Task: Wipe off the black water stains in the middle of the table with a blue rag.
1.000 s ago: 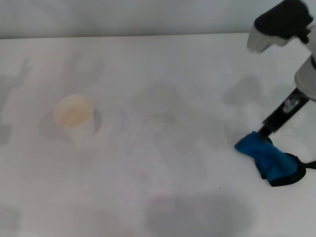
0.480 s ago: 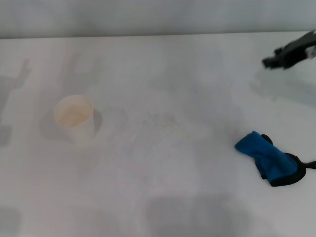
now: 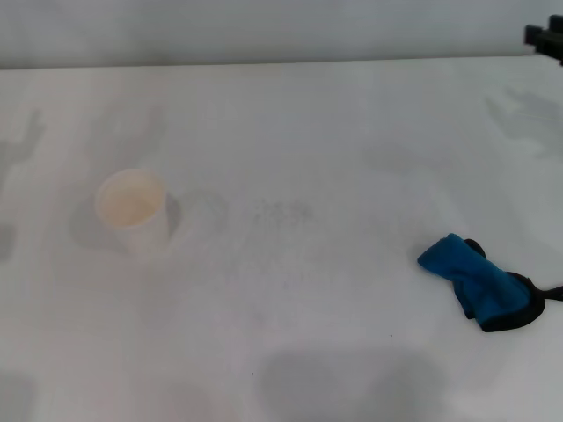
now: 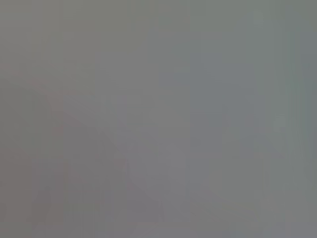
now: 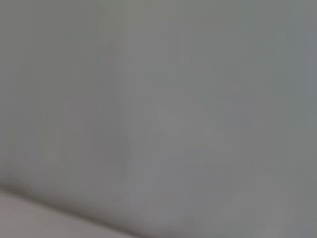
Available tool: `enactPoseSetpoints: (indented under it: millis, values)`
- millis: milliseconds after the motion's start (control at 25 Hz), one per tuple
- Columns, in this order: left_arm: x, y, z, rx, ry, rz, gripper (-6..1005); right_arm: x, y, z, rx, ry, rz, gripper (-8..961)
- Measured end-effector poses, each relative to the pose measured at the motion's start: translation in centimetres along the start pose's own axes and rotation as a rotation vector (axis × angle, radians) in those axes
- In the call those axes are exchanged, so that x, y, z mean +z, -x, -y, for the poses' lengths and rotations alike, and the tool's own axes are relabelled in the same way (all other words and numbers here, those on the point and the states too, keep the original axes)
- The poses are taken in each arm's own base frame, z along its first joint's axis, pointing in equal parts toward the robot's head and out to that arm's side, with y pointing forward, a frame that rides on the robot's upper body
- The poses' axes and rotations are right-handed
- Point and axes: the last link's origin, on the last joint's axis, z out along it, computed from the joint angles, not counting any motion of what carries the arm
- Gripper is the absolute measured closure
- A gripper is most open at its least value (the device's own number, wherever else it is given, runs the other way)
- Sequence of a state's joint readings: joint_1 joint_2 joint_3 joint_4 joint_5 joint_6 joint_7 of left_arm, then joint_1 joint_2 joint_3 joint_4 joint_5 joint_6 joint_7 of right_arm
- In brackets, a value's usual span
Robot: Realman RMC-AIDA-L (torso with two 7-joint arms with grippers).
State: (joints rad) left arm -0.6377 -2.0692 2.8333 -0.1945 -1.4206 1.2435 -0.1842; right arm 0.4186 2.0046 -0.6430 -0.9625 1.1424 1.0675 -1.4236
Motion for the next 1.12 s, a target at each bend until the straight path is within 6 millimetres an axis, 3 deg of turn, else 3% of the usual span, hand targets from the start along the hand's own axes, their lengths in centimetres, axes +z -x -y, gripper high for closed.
enactPoseSetpoints:
  millis: [200,400,640,1120]
  values:
    - [-0.3,0.2,-0.1,-0.014,-0.03,0.003,108,-0.7,-2.7,2.4,0.08,-0.116,0.104,541]
    - [-0.6,0.5,-0.7,-0.012,-0.041,0.008,108,-0.8,-5.2,3.4,0.073,-0.23,0.159,542]
    - [-1.6,1.2,-1.6,-0.026,-0.054,0.027,106,-0.8,-8.0,2.0,-0.001,-0.317,0.278,544]
    - [-3.3,1.5,-2.3,-0.059,-0.062,0.01,106,-3.2,-8.7,0.4,0.05,-0.361,0.511,547]
